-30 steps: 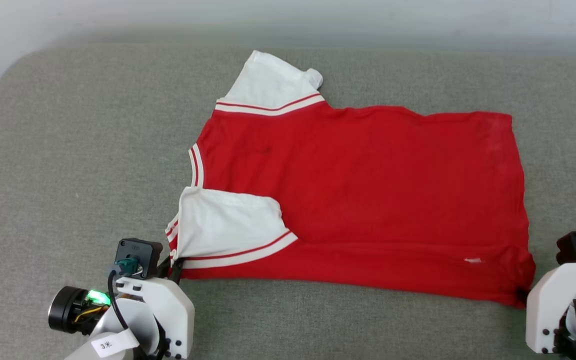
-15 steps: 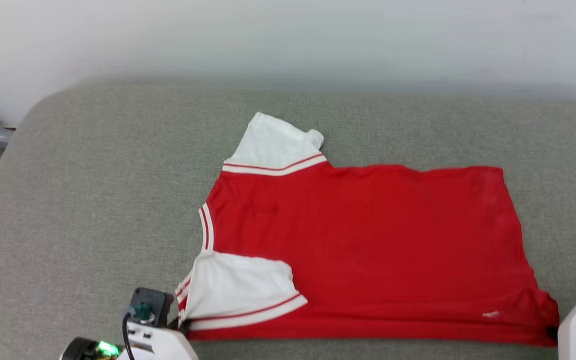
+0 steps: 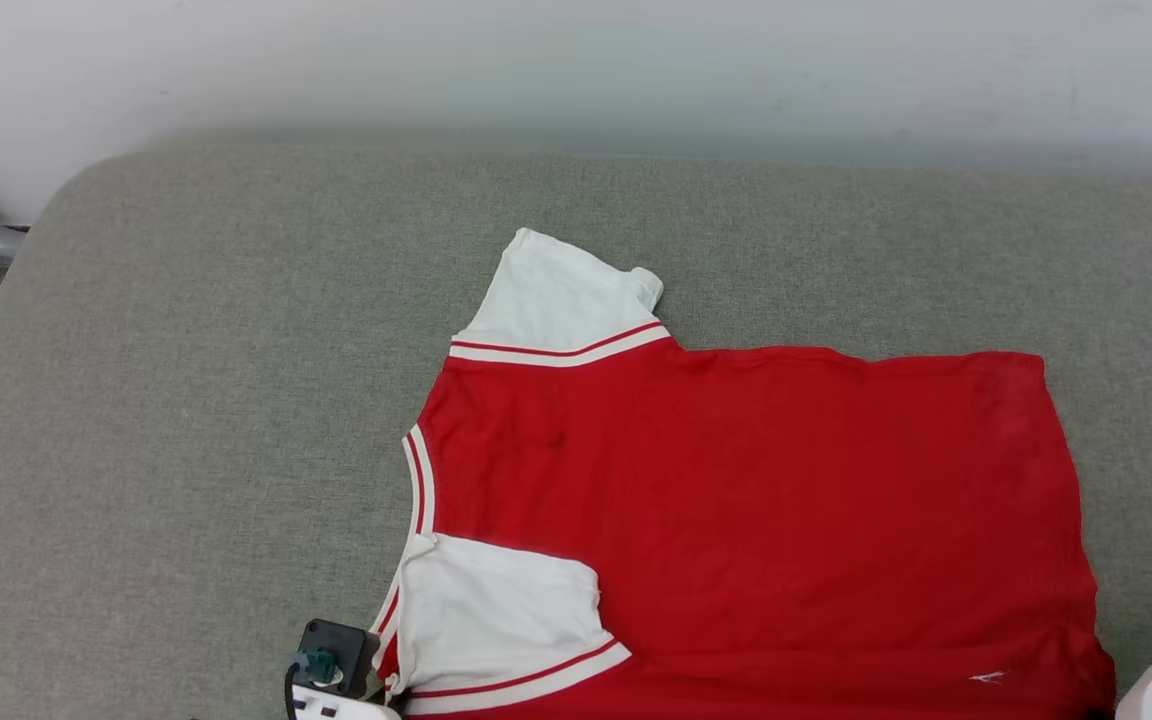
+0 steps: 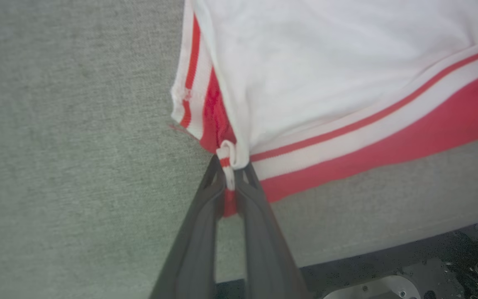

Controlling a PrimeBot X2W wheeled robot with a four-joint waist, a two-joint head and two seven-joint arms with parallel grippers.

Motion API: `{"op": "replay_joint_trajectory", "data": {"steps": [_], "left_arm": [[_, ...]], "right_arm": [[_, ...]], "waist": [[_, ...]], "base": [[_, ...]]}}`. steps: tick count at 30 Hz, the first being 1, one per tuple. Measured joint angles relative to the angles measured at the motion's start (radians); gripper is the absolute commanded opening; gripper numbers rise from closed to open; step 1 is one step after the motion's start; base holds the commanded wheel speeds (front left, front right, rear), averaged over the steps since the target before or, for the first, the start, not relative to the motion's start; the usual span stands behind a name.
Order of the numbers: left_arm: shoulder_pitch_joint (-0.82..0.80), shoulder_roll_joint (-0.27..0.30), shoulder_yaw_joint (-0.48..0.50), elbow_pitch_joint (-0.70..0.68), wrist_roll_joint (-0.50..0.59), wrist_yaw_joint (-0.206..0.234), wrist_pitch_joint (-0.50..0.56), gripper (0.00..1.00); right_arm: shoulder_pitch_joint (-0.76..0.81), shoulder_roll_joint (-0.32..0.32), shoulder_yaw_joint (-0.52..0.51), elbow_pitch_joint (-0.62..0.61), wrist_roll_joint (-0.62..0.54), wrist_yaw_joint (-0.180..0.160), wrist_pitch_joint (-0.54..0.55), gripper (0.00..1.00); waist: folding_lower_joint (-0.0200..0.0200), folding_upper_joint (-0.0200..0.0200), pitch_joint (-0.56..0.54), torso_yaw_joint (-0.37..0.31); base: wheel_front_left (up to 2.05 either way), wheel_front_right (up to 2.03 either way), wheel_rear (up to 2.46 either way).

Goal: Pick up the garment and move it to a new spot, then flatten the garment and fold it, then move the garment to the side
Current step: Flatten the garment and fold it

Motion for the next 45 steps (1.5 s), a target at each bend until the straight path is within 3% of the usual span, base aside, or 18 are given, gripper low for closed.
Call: {"op": "replay_joint_trajectory", "data": {"steps": [10, 11, 12, 13, 14, 15, 22, 31, 34, 35, 36, 40, 45], "left_arm": [[-0.038, -0.039, -0.013, 0.086, -0.001, -0.045, -0.014, 0.03], [-0.038, -0.041, -0.013, 0.090, -0.002, -0.046, -0.014, 0.16], [-0.038, -0.042, -0.014, 0.095, -0.003, -0.048, -0.014, 0.47], [-0.039, -0.041, -0.015, 0.099, -0.003, -0.048, -0.014, 0.98], [-0.039, -0.042, -0.014, 0.101, -0.002, -0.043, -0.016, 1.00], [-0.039, -0.042, -0.012, 0.103, -0.001, -0.039, -0.018, 1.00], [-0.038, -0.034, 0.014, 0.090, 0.012, -0.013, -0.081, 1.00], [-0.085, -0.033, 0.095, 0.006, 0.083, 0.004, -0.320, 1.00], [-0.095, -0.055, 0.116, 0.001, 0.110, 0.018, -0.411, 1.00], [-0.093, -0.092, 0.113, 0.004, 0.151, 0.013, -0.473, 1.00], [-0.089, -0.099, 0.114, 0.012, 0.161, 0.012, -0.480, 1.00], [-0.067, -0.144, 0.150, 0.010, 0.205, 0.001, -0.492, 1.00], [-0.018, -0.216, 0.261, -0.045, 0.325, -0.040, -0.494, 1.00]], "right_arm": [[-0.037, 0.010, 0.027, 0.081, -0.013, 0.000, -0.045, 0.00], [-0.038, 0.010, 0.027, 0.085, -0.013, 0.000, -0.047, 0.00], [-0.039, 0.010, 0.028, 0.088, -0.013, 0.000, -0.049, 0.00], [-0.040, 0.010, 0.030, 0.091, -0.012, 0.000, -0.054, 0.15], [-0.040, 0.010, 0.031, 0.091, -0.012, -0.001, -0.063, 0.85], [-0.040, 0.011, 0.030, 0.093, -0.012, -0.001, -0.066, 1.00], [-0.053, 0.024, 0.026, 0.047, 0.033, 0.000, -0.134, 1.00], [-0.111, 0.016, 0.070, -0.082, 0.040, -0.001, -0.432, 1.00], [-0.116, 0.024, 0.082, -0.094, 0.014, -0.001, -0.563, 1.00], [-0.108, 0.067, 0.104, -0.089, -0.010, -0.001, -0.738, 1.00], [-0.105, 0.075, 0.105, -0.085, -0.018, -0.001, -0.783, 1.00], [-0.085, 0.106, 0.112, -0.048, -0.044, -0.001, -0.925, 1.00], [-0.074, 0.116, 0.132, 0.021, -0.067, -0.001, -1.035, 1.00]], "waist": [[-0.0001, 0.0000, 0.035, 0.009], [-0.0001, 0.0000, 0.031, 0.009], [-0.0001, 0.0000, 0.027, 0.009], [-0.0001, 0.0000, 0.022, 0.008], [-0.0001, 0.0000, 0.017, 0.008], [0.0000, 0.0000, 0.011, 0.007], [0.0001, 0.0000, -0.048, 0.004], [0.0000, 0.0000, -0.097, -0.002], [0.0000, 0.0000, -0.100, -0.005], [0.0000, 0.0000, -0.099, -0.010], [0.0000, 0.0000, -0.099, -0.011], [0.0000, 0.0000, -0.098, -0.014], [0.0000, 0.0000, -0.097, -0.019]], "base": [[0.00, 0.00, 0.00], [0.00, 0.00, 0.00], [0.00, 0.00, 0.00], [0.00, 0.00, 0.00], [0.00, 0.00, 0.00], [0.00, 0.00, 0.00], [0.00, 0.00, 0.00], [0.00, 0.00, 0.00], [0.00, 0.00, 0.00], [0.00, 0.00, 0.00], [0.00, 0.00, 0.00], [0.00, 0.00, 0.00], [0.00, 0.00, 0.00]]}}
